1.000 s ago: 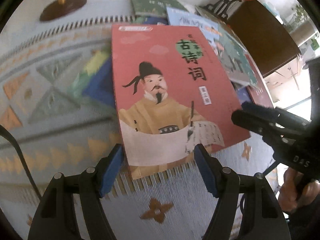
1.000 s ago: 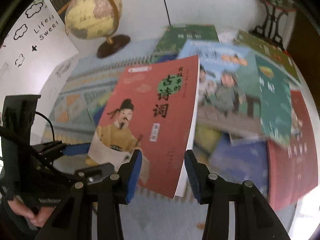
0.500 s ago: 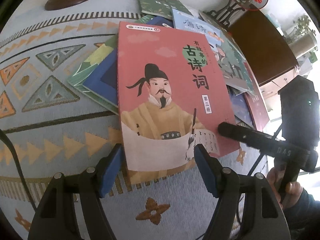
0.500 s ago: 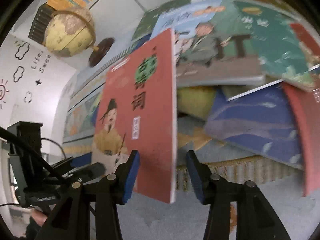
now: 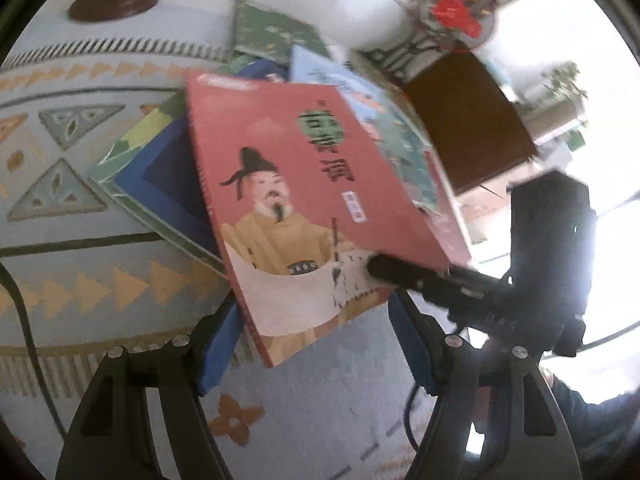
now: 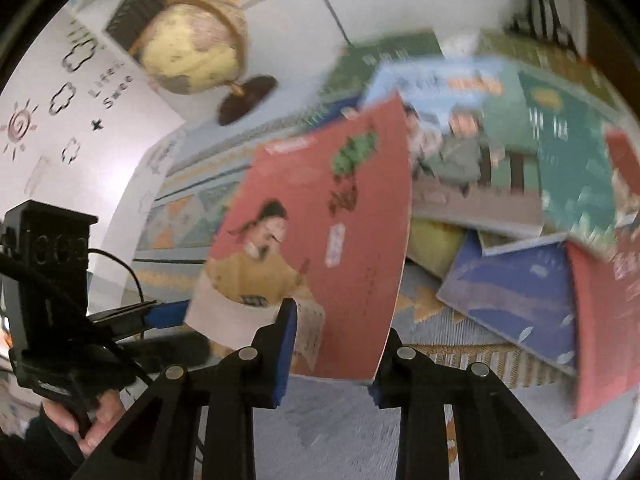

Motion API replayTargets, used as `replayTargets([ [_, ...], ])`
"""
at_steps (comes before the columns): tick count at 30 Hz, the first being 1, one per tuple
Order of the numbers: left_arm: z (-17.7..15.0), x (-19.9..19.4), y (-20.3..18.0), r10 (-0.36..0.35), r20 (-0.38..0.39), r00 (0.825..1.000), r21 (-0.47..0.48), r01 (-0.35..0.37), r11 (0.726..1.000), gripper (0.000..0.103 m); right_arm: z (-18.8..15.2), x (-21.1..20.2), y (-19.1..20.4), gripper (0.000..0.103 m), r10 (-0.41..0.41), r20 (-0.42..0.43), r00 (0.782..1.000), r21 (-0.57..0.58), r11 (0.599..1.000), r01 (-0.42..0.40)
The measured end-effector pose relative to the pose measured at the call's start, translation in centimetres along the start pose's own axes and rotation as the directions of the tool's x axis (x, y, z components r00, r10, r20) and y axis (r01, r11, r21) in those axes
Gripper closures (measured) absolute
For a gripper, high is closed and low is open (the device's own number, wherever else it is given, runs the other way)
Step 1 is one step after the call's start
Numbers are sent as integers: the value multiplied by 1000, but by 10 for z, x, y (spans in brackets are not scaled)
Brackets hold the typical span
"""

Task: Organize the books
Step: 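Lift the red book off the pile with the right gripper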

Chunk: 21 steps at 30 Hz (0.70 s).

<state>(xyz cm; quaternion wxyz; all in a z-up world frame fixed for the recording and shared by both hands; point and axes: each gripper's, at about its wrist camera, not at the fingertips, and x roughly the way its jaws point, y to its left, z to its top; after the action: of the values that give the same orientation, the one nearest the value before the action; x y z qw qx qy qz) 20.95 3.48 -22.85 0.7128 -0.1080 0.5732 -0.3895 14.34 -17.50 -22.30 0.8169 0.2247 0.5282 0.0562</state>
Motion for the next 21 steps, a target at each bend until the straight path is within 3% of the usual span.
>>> replayTargets([
  [4,-3,9,6,3,2,1000,-58,-3,998,36,-10,4,-19,76,42,-20,999,77,996,-41],
  [5,-3,10,7,-1,-9,1000,-62,1,998,40,-10,2,-18,76,43,-17,999,72,997,-41],
  [9,0,12,16,-12,-26,1000,-67,10,998,41,-1,-3,-24,74,20,-39,999,47,999,-18],
  [12,2,14,19,-33,-44,998,-58,31,998,41,7,1,-30,64,11,-57,998,51,999,-8],
  [16,7,21,16,-22,-58,998,-37,20,999,41,16,12,-52,60,115,-91,989,165,981,-98],
  [18,7,20,17,-27,-62,998,-36,25,999,41,18,8,-62,60,173,-50,984,230,960,-157],
  [21,8,20,21,-48,-55,997,-66,44,997,41,18,-5,-59,79,183,7,983,233,956,-180],
])
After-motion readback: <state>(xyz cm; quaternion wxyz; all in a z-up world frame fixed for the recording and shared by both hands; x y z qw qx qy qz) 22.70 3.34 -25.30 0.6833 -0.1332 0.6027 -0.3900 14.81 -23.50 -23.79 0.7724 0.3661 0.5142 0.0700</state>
